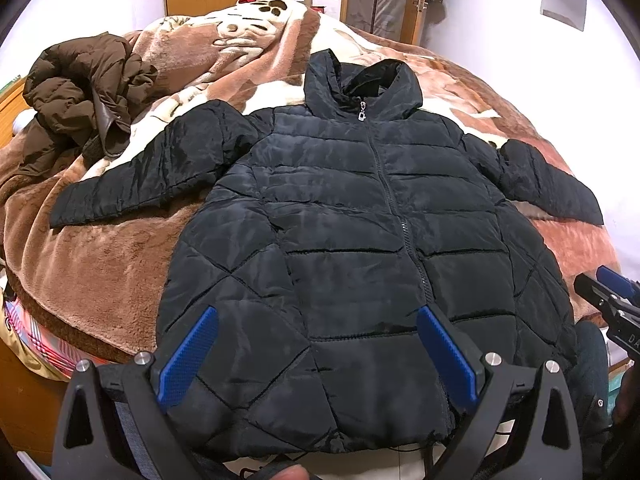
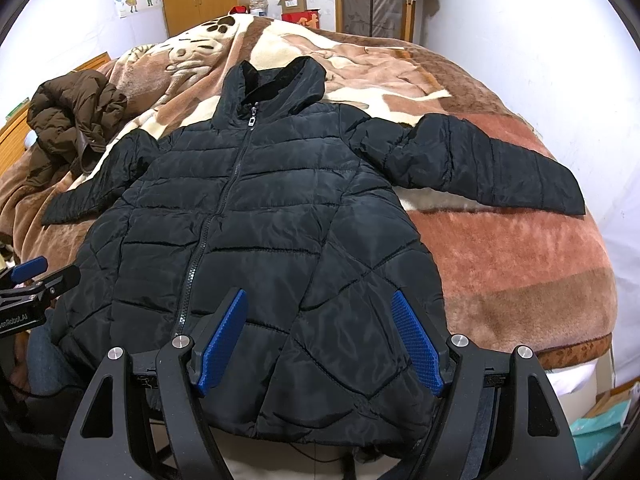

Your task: Fold large clothes

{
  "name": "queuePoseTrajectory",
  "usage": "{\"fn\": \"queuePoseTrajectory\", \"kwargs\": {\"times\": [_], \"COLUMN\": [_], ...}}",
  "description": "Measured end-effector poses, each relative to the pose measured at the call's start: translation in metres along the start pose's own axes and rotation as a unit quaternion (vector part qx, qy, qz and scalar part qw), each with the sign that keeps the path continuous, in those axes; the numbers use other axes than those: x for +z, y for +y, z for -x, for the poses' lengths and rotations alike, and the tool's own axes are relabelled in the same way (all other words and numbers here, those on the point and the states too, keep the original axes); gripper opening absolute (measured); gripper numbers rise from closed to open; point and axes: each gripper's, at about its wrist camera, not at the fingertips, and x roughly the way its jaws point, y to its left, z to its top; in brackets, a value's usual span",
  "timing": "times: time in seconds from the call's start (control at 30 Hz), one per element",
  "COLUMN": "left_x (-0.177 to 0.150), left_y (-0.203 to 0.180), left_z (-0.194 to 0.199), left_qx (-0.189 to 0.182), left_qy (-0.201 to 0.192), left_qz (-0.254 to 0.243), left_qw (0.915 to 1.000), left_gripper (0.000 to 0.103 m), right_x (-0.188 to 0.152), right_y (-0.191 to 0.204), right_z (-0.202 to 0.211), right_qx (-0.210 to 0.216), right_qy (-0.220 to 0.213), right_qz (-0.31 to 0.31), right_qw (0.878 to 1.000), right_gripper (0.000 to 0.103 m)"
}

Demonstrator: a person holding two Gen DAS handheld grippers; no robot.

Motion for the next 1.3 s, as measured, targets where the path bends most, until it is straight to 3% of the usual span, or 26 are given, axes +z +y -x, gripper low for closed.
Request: {"fn": "queuePoseTrajectory", "kwargs": {"times": [1.3], "left_x": [-0.0012], "left_y": [-0.0048], "left_z": [0.0004], "left_qx": [-0.001], "left_qy": [0.002], "left_qz": [0.000], "left_qw": [1.0000], "left_gripper": [0.101], "right_x": [-0.0018], "right_y": [-0.0009], "right_z": [-0.0019], "right_qx": [-0.001], "right_qy": [0.004], "right_qz": [-0.002], "right_qw": [1.000], "right_gripper": [0.075]}}
